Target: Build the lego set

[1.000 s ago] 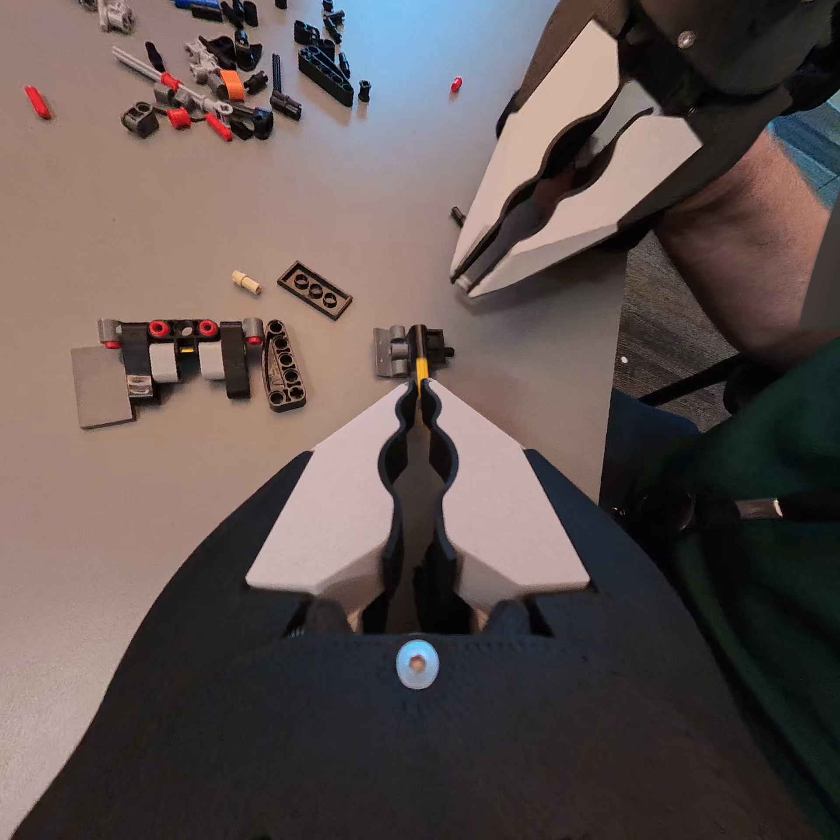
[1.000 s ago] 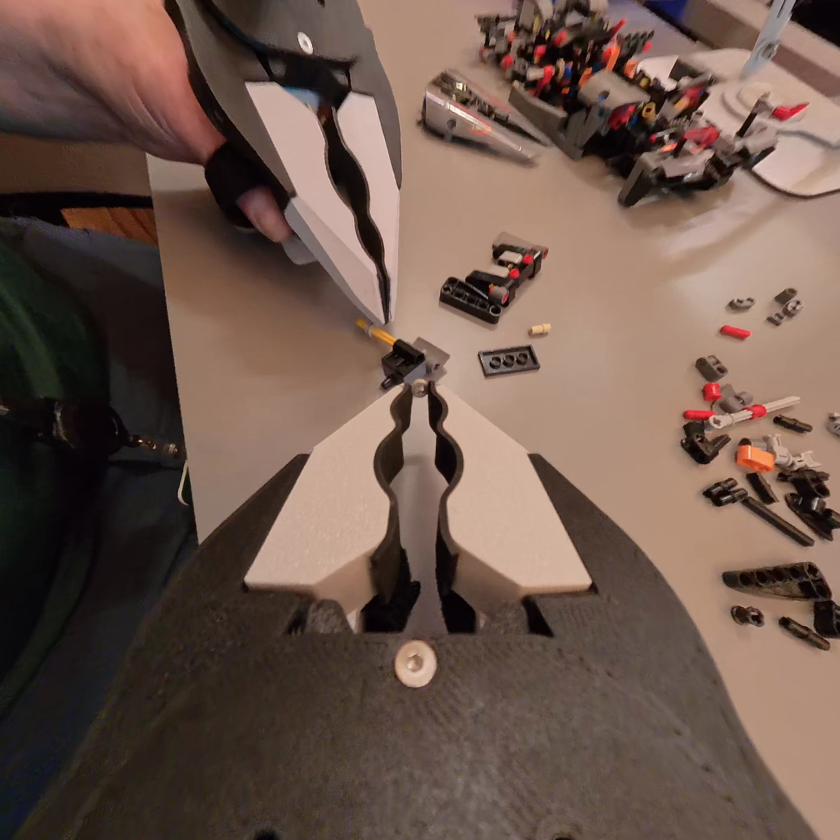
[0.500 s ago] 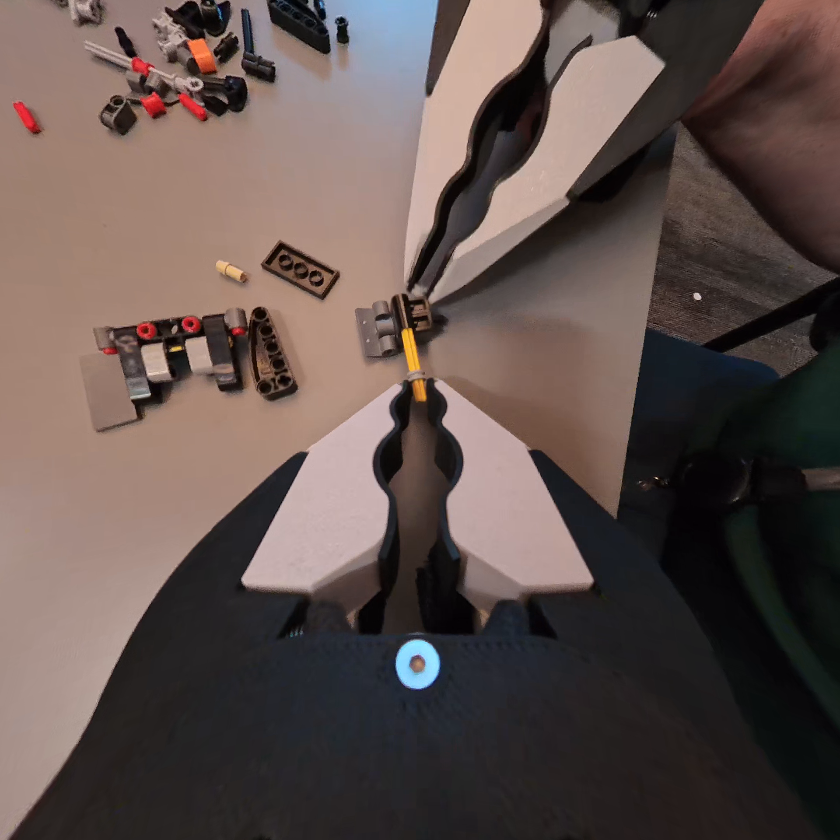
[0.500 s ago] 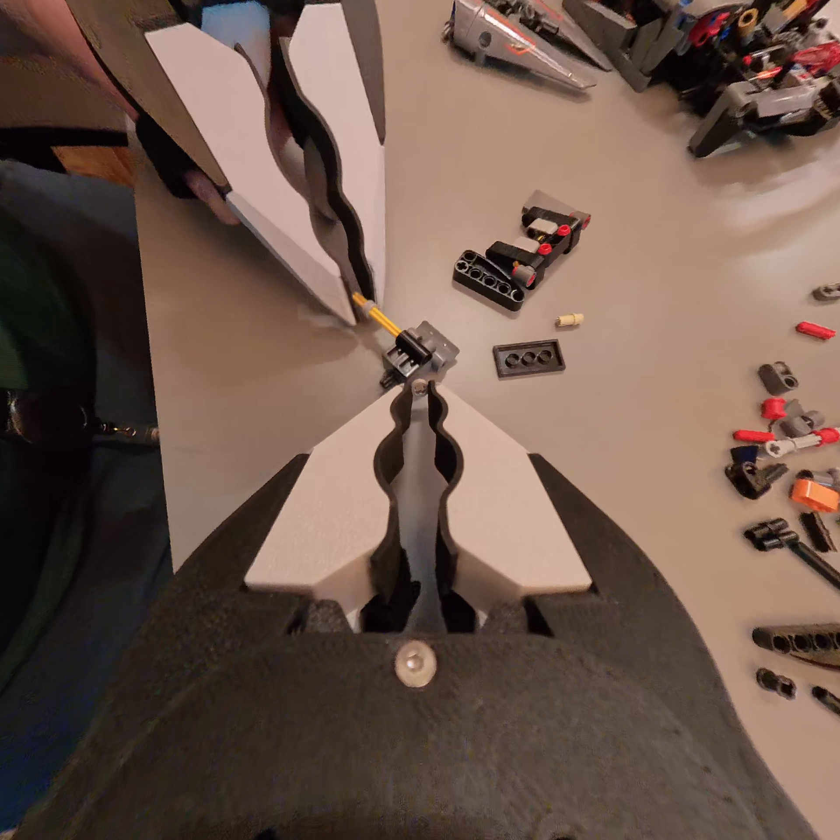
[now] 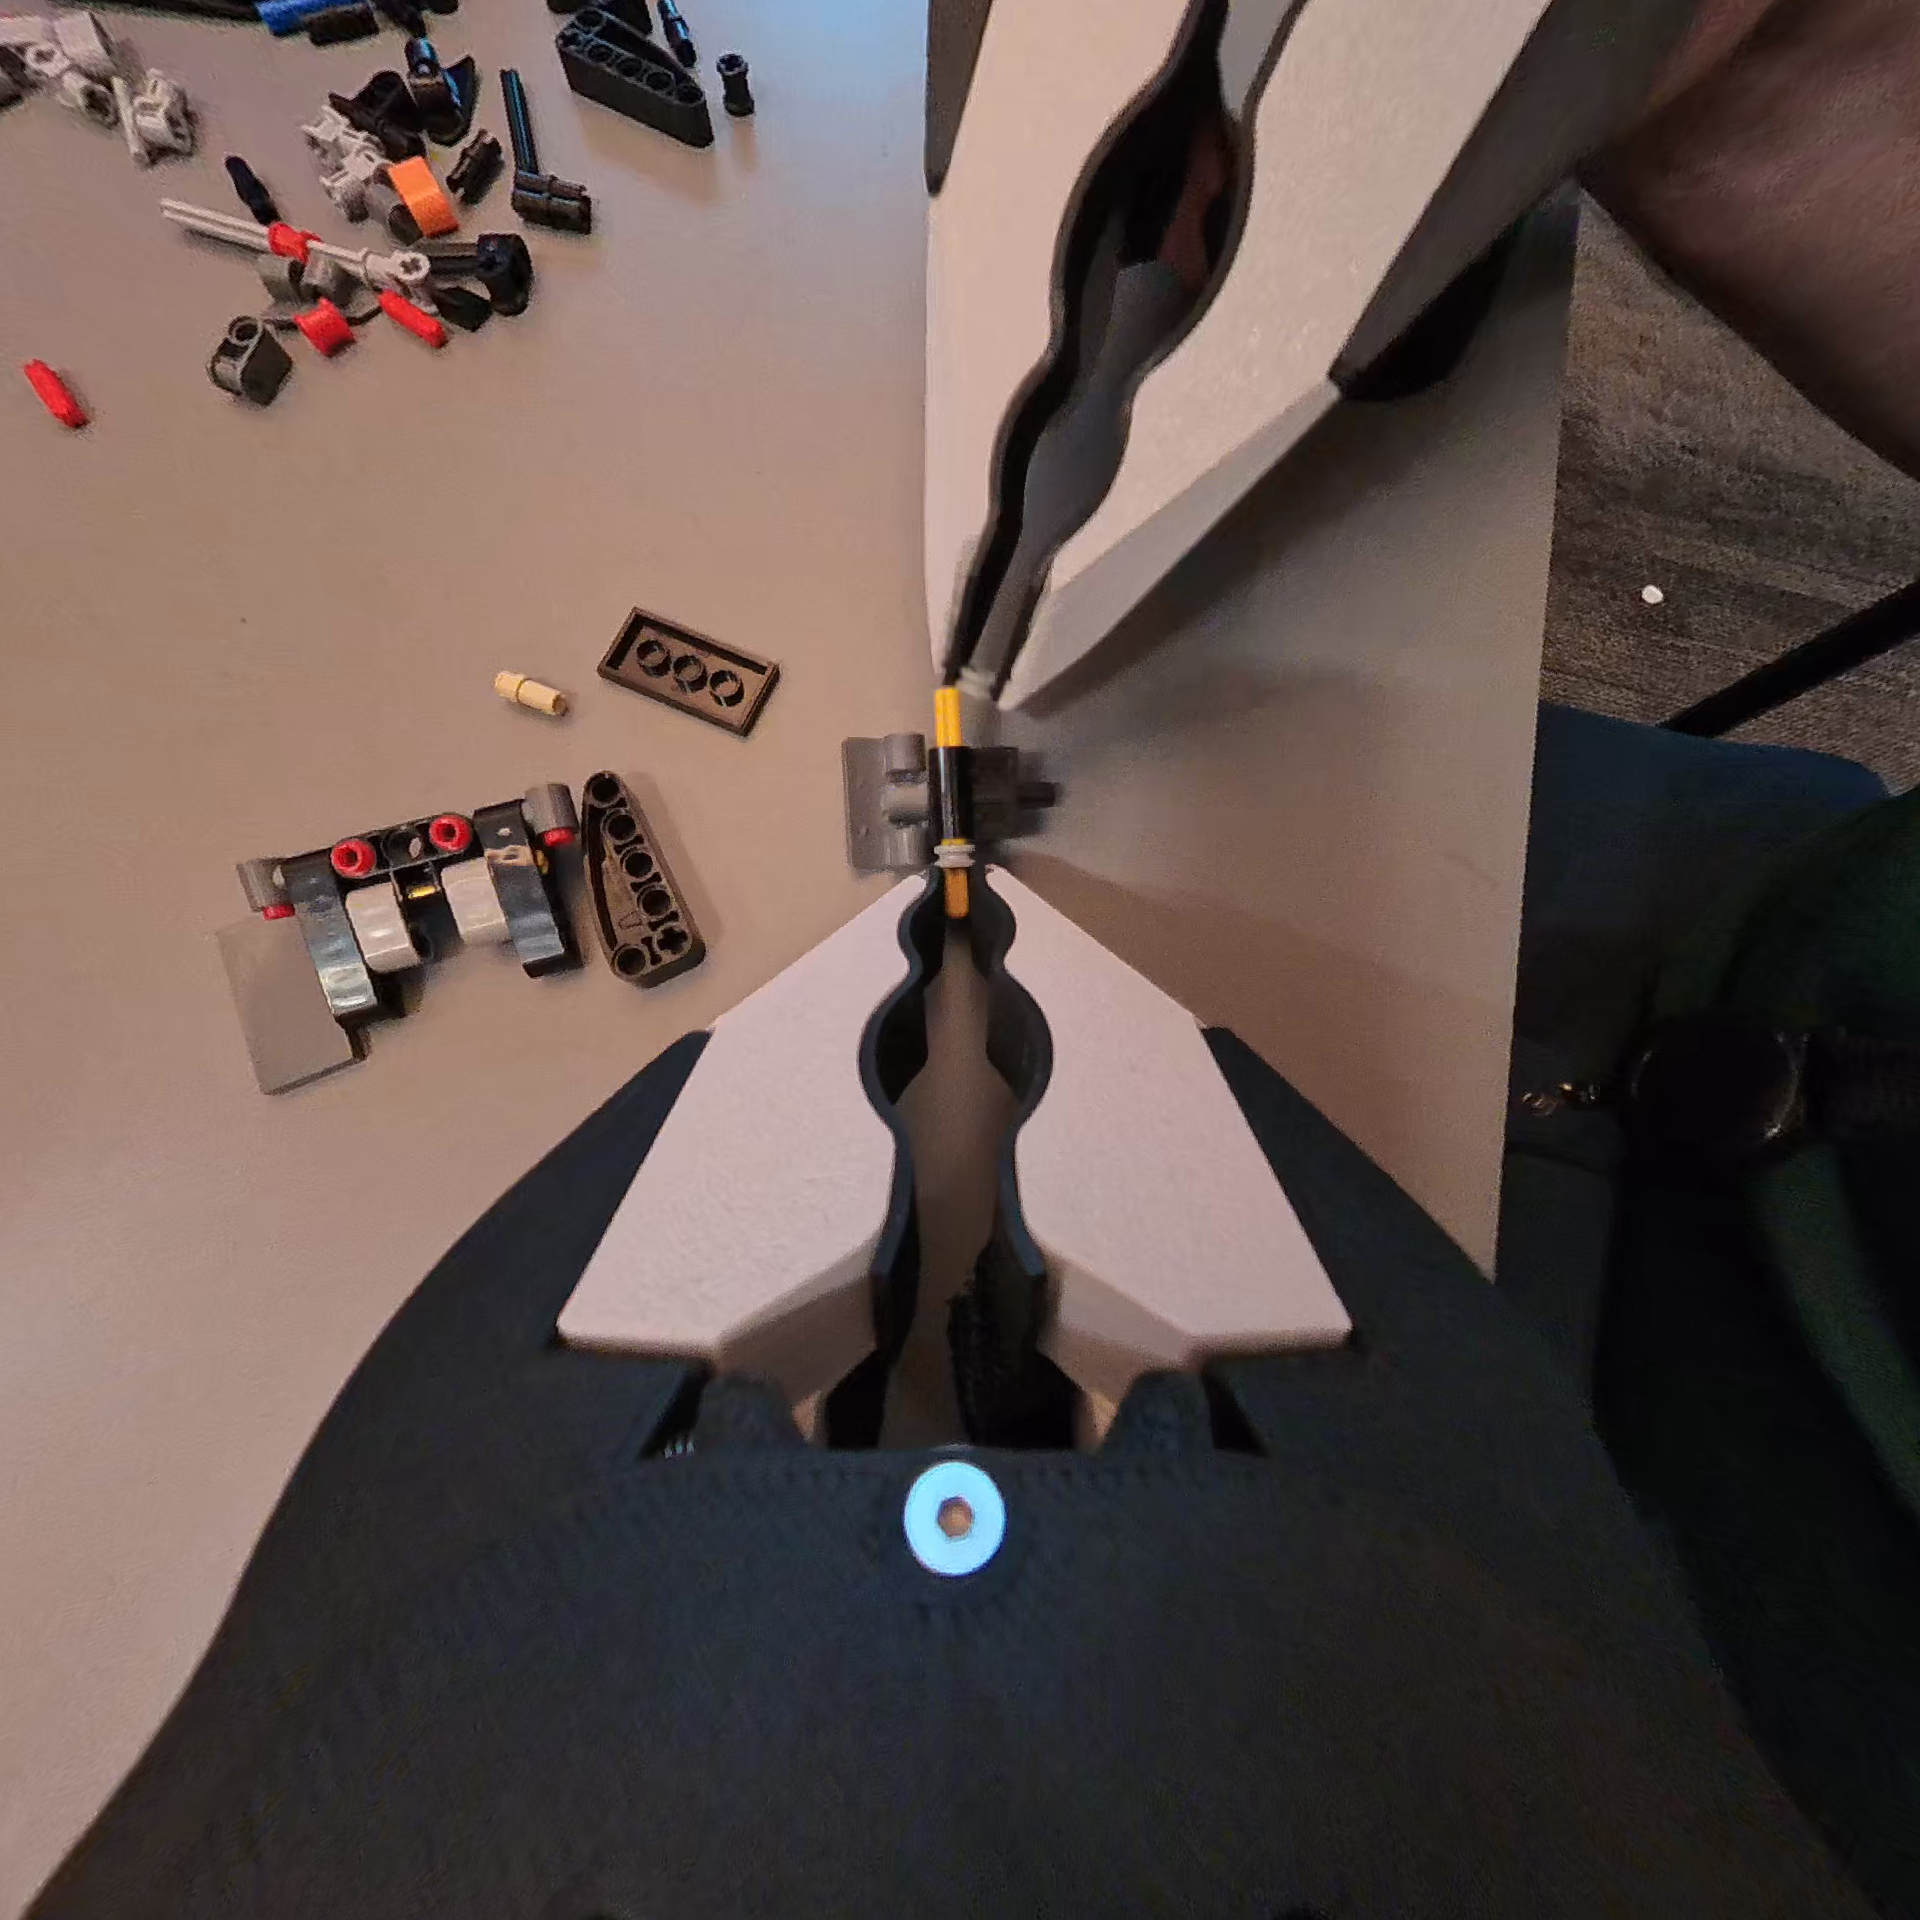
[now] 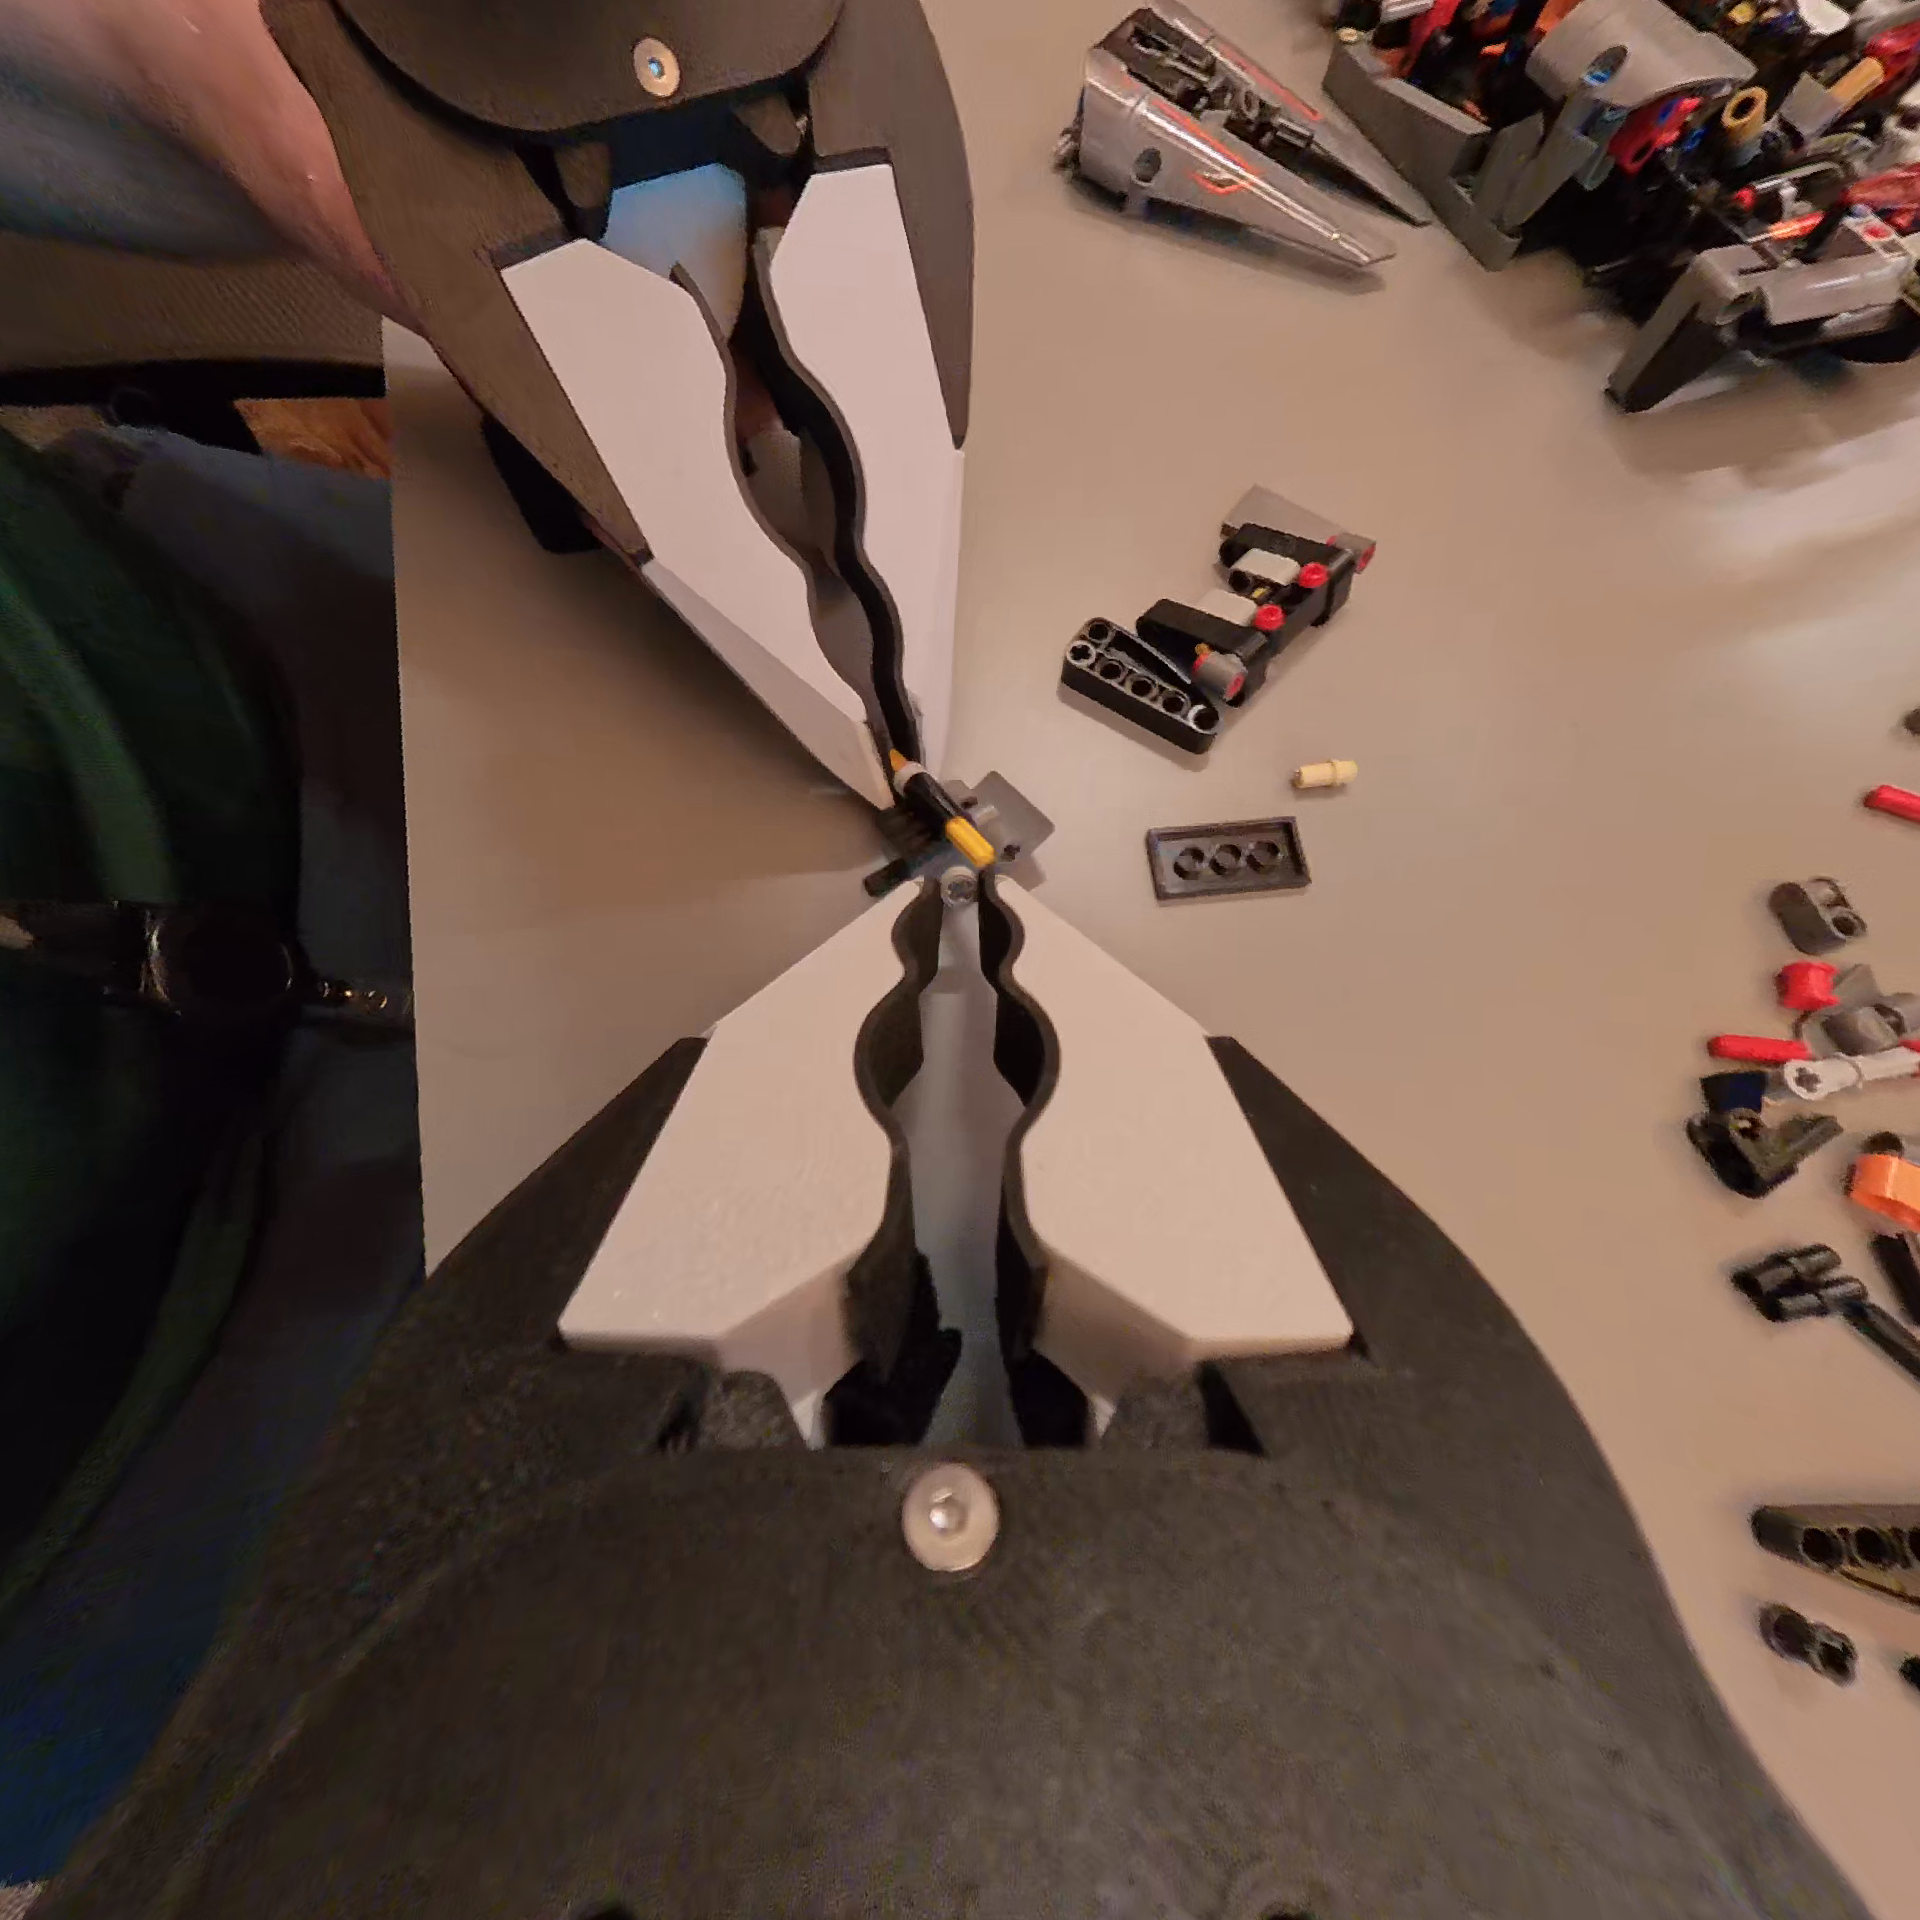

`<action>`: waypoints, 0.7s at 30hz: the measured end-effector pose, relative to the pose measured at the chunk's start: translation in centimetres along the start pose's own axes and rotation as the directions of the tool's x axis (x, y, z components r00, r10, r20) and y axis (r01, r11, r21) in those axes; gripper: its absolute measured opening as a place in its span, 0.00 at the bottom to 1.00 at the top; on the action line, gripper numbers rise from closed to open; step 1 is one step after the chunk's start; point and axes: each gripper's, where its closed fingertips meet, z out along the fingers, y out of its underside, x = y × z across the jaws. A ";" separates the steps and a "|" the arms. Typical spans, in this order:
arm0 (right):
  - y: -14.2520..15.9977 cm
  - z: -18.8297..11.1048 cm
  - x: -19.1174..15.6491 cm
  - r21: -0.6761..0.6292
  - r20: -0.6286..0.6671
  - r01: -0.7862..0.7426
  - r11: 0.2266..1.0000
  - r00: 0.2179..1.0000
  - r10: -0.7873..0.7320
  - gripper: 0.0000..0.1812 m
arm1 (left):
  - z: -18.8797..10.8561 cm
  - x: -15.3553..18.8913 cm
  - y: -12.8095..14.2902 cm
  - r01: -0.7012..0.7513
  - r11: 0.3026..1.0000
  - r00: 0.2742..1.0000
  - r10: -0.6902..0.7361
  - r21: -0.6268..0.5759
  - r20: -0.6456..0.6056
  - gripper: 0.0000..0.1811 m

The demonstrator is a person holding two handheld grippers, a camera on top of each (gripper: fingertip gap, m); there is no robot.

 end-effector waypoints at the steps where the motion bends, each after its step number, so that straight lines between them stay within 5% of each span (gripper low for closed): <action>1: 0.1 -0.2 0.2 0.003 -0.001 -0.003 1.000 1.000 0.003 0.03 | 0.0 -0.1 0.0 -0.006 1.000 1.000 0.006 0.000 0.001 0.01; 21: -0.6 -0.3 0.5 0.051 0.048 0.131 0.990 0.990 -0.134 0.03 | 0.3 -0.3 -0.3 -0.113 0.994 0.991 0.113 0.002 -0.072 0.01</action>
